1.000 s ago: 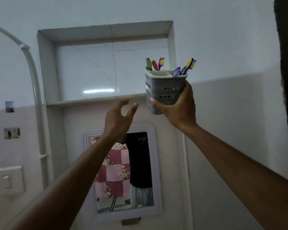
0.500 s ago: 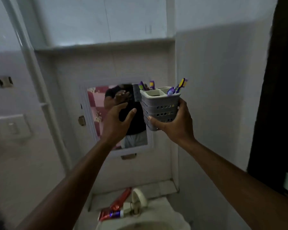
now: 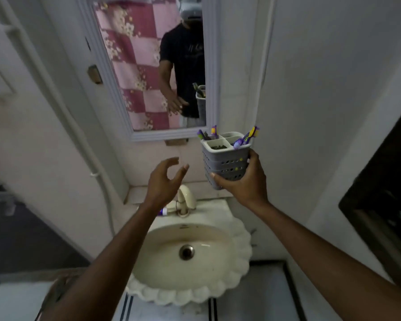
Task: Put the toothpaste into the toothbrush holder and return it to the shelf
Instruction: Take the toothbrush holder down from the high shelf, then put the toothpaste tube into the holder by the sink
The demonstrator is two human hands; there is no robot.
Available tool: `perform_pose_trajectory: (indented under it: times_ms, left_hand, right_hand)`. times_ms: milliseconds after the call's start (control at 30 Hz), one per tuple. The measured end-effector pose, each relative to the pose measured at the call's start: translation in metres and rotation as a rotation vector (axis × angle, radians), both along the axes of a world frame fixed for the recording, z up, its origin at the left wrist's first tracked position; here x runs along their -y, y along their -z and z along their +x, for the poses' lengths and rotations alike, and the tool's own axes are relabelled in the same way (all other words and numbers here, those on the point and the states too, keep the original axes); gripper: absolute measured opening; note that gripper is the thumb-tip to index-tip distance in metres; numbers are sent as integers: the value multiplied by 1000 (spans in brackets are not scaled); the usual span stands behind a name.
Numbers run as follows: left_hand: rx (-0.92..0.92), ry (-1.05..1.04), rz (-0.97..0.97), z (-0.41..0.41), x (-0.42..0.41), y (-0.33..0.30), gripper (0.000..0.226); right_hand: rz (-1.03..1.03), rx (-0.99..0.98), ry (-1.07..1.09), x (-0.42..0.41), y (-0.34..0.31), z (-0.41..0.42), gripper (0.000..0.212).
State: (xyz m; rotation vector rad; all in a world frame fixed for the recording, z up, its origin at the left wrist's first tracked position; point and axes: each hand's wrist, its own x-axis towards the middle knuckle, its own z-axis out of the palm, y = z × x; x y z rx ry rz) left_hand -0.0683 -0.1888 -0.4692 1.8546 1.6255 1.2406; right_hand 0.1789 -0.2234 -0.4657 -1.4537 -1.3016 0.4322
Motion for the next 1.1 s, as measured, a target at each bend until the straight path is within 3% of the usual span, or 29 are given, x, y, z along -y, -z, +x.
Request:
perform_pose_trajectory:
  times_ms: [100, 233, 433, 600, 700, 833, 933, 1100]
  left_hand:
    - [40, -34, -106, 1, 4, 48, 45]
    - [44, -72, -139, -6, 7, 98, 10]
    - [-29, -120, -290, -38, -14, 161, 21]
    - [-119, -135, -399, -83, -34, 204, 15]
    - [-278, -110, -395, -110, -47, 227, 19]
    - [-614, 5, -387, -135, -75, 237, 44]
    - [-799, 45, -417, -141, -92, 239, 45]
    - [-960, 96, -367, -140, -108, 239, 53]
  right_hand:
    - [-118, -29, -34, -5, 48, 8, 111]
    - [-248, -49, -58, -11, 104, 11, 114]
    - [-383, -49, -23, -31, 159, -10, 110]
    - [-414, -73, -20, -49, 188, -30, 112]
    - [-425, -81, 17, -55, 206, -40, 116]
    - [-464, -73, 75, -51, 228, -52, 130]
    - [-465, -31, 80, -45, 237, -54, 129]
    - [-449, -30, 116, -39, 224, -61, 125]
